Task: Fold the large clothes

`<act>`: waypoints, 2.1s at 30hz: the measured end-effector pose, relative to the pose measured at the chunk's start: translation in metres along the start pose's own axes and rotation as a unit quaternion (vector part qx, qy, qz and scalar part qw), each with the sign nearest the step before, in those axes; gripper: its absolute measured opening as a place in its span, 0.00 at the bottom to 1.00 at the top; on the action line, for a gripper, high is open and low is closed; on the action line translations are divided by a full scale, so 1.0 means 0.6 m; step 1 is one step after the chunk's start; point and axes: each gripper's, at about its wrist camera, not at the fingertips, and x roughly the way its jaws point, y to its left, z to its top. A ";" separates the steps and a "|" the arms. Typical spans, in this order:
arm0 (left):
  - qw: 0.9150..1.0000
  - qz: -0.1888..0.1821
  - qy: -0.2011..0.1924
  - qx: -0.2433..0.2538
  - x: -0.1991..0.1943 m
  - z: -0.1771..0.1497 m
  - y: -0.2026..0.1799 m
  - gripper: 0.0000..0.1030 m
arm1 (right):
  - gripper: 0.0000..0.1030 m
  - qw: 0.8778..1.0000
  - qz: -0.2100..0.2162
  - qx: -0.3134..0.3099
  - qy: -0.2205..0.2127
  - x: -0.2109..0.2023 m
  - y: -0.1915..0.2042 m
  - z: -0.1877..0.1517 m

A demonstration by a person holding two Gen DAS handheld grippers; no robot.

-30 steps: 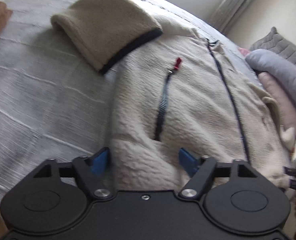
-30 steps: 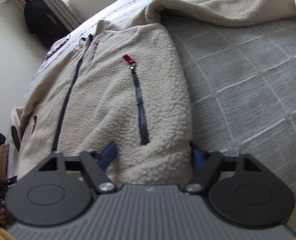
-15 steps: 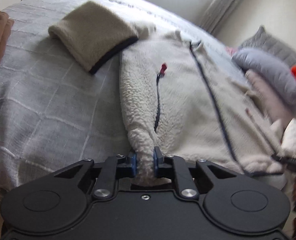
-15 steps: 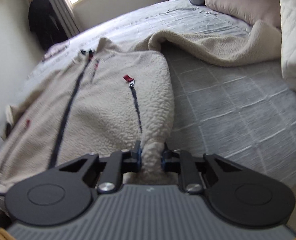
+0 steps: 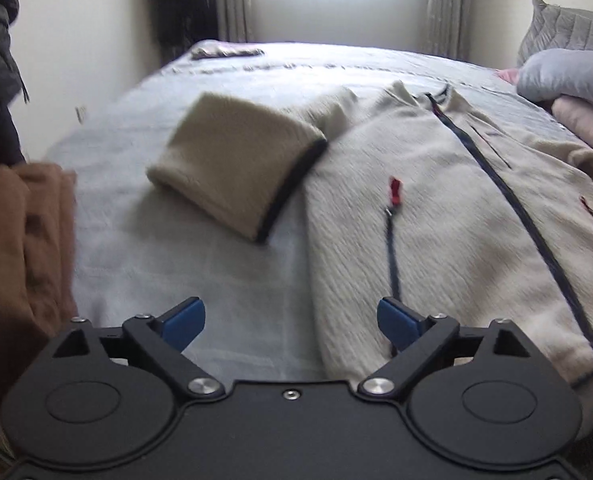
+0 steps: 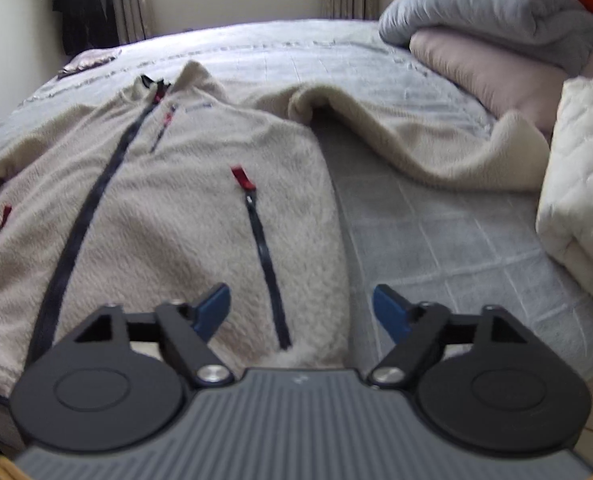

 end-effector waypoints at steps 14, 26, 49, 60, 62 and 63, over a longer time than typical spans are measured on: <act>0.998 0.013 -0.056 0.004 0.124 0.069 0.003 0.93 | 0.86 0.999 0.020 -0.046 0.000 0.028 0.058 0.016; 0.989 0.106 -0.100 0.004 0.184 0.143 0.037 0.15 | 0.86 0.999 0.023 -0.047 0.014 0.052 0.071 0.018; 0.909 0.398 -0.122 -0.020 0.307 0.357 0.435 0.20 | 0.86 0.998 -0.046 -0.024 0.040 0.090 0.072 0.064; 0.934 0.344 -0.092 -0.021 0.316 0.326 0.378 0.97 | 0.86 0.998 -0.041 -0.021 0.044 0.099 0.054 0.072; 0.949 0.306 -0.077 -0.020 0.311 0.318 0.344 0.97 | 0.86 0.998 -0.044 -0.011 0.041 0.096 0.035 0.074; 0.955 0.287 -0.069 -0.019 0.308 0.314 0.326 0.98 | 0.87 0.998 -0.047 -0.007 0.038 0.092 0.024 0.074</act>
